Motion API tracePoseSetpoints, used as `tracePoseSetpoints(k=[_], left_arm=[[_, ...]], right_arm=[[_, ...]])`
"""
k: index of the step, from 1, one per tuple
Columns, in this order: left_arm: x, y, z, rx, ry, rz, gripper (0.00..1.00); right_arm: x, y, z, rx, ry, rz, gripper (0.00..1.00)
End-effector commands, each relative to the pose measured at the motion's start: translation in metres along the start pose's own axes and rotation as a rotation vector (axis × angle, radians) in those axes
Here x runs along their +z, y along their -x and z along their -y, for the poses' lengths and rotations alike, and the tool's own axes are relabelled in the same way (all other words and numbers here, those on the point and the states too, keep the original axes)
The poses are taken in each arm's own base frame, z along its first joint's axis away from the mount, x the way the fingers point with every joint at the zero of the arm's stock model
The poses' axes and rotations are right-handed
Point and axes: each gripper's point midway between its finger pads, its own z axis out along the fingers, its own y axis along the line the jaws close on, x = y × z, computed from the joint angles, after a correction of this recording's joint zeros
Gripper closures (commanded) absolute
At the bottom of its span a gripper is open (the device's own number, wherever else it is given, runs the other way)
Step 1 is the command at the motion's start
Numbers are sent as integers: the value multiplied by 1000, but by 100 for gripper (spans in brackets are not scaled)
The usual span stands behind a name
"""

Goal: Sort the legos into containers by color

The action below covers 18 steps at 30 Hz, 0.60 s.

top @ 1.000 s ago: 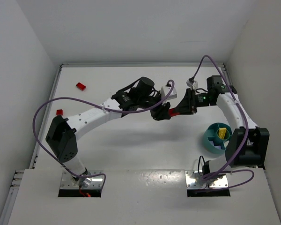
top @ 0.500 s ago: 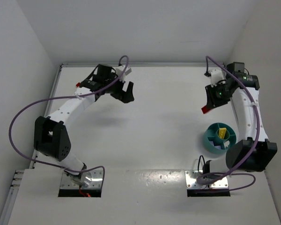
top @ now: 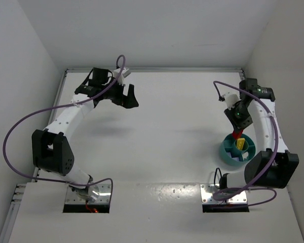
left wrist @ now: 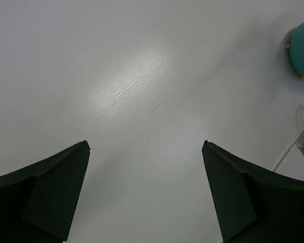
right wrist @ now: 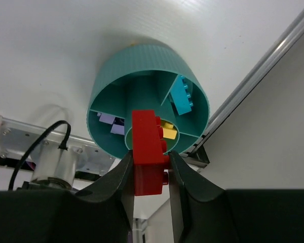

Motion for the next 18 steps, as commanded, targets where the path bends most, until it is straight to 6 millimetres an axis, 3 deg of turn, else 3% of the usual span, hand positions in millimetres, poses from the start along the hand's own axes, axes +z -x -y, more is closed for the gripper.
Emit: tracePoseSetpoints(k=[1, 12, 18], left_arm=[[-6, 3, 4, -16, -47, 27, 0], [-8, -3, -4, -52, -46, 22, 0], [-5, -4, -6, -53, -46, 21, 0]], right_arm=[[7, -3, 4, -65, -24, -19, 100], [25, 20, 16, -73, 0, -21, 100], [32, 22, 16, -52, 18, -45, 100]])
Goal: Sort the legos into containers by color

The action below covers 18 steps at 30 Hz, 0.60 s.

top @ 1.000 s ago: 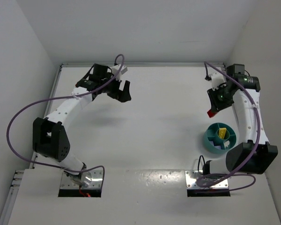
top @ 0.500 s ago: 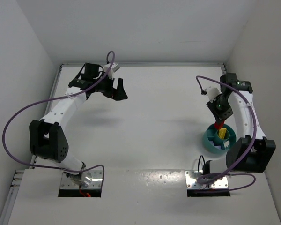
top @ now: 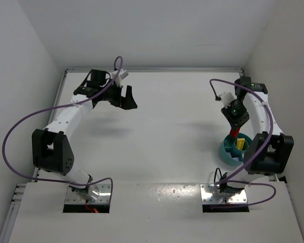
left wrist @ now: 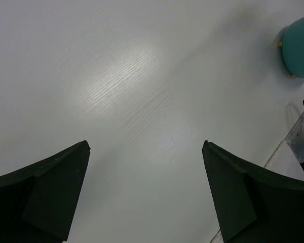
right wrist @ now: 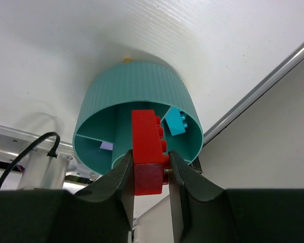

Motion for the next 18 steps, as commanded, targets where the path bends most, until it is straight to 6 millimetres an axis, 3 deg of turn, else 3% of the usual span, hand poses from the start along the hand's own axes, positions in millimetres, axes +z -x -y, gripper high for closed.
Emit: tracePoseSetpoints(k=[1, 8, 18], left_arm=[[-3, 9, 1, 8, -16, 34, 0], [3, 6, 0, -12, -35, 19, 0], [7, 6, -3, -27, -35, 12, 0]], right_arm=[[-6, 9, 7, 8, -27, 32, 100], [2, -3, 8, 16, -49, -23, 100], [11, -5, 6, 13, -25, -54, 100]])
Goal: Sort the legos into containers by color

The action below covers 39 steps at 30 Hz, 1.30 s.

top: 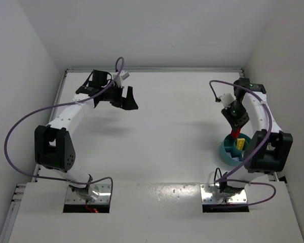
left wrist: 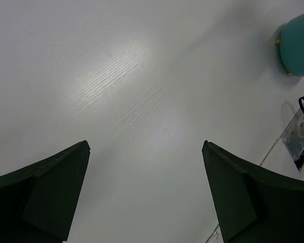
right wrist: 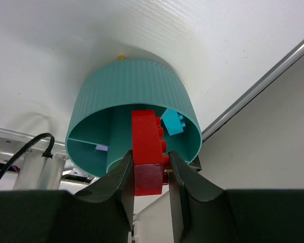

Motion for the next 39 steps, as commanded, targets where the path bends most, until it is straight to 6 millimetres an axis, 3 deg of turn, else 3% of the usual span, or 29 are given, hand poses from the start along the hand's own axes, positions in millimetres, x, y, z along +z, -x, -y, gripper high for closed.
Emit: tracePoseSetpoints(k=[1, 10, 17, 22, 28, 39], left_arm=[[-3, 13, 1, 6, -15, 37, 0], [-2, 15, 0, 6, -15, 37, 0], [-2, 15, 0, 6, -15, 37, 0], [-2, 15, 0, 6, -15, 37, 0], [-2, 15, 0, 6, -15, 37, 0], [-2, 15, 2, 6, -24, 37, 0]], right_arm=[[3, 0, 2, 7, -13, -14, 100], [11, -4, 1, 5, -8, -36, 100], [18, -7, -1, 13, -12, -50, 85], [20, -8, -2, 22, -12, -50, 83], [20, -9, 0, 23, -26, -46, 71], [19, -10, 1, 23, -33, -52, 66]])
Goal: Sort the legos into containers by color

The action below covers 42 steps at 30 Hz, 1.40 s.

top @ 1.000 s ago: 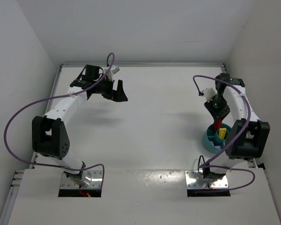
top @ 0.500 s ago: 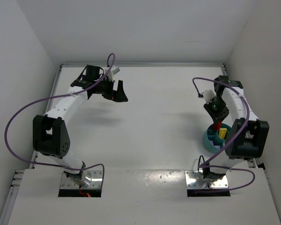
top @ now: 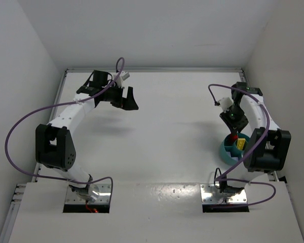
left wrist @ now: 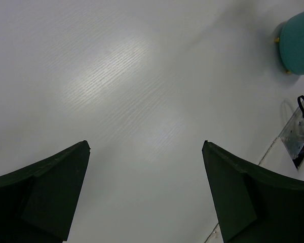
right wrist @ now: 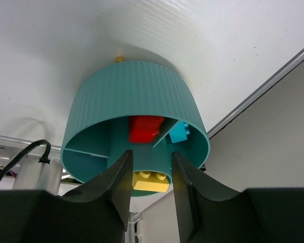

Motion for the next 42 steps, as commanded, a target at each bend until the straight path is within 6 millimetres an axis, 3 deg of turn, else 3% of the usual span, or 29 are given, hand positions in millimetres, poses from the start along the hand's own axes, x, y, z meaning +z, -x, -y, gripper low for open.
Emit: tracePoseSetpoints(k=[1, 15, 18, 20, 21, 22, 23, 24, 25, 26, 27, 28, 29, 30, 31, 32, 35, 40, 41, 42], left_arm=[[-6, 18, 3, 15, -15, 47, 0], [-3, 16, 1, -1, -12, 40, 0], [-12, 23, -4, 6, 55, 67, 0], [-32, 33, -26, 1, 169, 114, 0], [-40, 36, -35, -5, 212, 131, 0], [-56, 41, -60, -20, 312, 150, 0], [-70, 51, -71, -17, 364, 173, 0], [-78, 48, -86, -43, 417, 155, 0], [-99, 46, -117, -80, 515, 158, 0], [-113, 58, -130, -93, 556, 181, 0], [-121, 58, -146, -110, 581, 175, 0], [-127, 44, -177, -148, 602, 131, 0], [-136, 54, -189, -143, 623, 144, 0], [-139, 50, -203, -171, 648, 127, 0], [-130, 37, -227, -224, 664, 85, 4], [-143, 45, -246, -252, 736, 101, 6], [-127, 24, -280, -408, 793, 65, 12], [-99, 21, -295, -528, 970, 98, 12], [-85, 23, -289, -554, 990, 120, 10], [-88, 17, -292, -566, 1065, 136, 8]], right_arm=[[-2, -2, 4, 5, -32, -9, 63], [-7, -1, 8, -1, -57, 9, 59], [-24, 12, 15, 7, -80, 84, 59], [-39, 26, 19, 24, -84, 145, 59], [-57, 42, 23, 35, -85, 224, 59], [-68, 51, 26, 34, -87, 270, 57], [-87, 65, 25, 43, -70, 352, 56], [-97, 74, 24, 56, -58, 400, 53], [-105, 80, 23, 64, -46, 437, 52], [-115, 91, 16, 62, -9, 484, 52], [-119, 95, 14, 68, 7, 506, 48], [-124, 103, 11, 68, 31, 546, 46], [-121, 105, 8, 85, 54, 544, 45], [-122, 109, 8, 91, 60, 562, 44], [-121, 114, 9, 100, 66, 574, 42], [-118, 116, 1, 110, 96, 571, 42], [-110, 122, -4, 125, 133, 590, 42], [-100, 121, -11, 123, 133, 599, 41], [-97, 120, -12, 124, 138, 592, 41], [-99, 120, -12, 123, 131, 603, 41]])
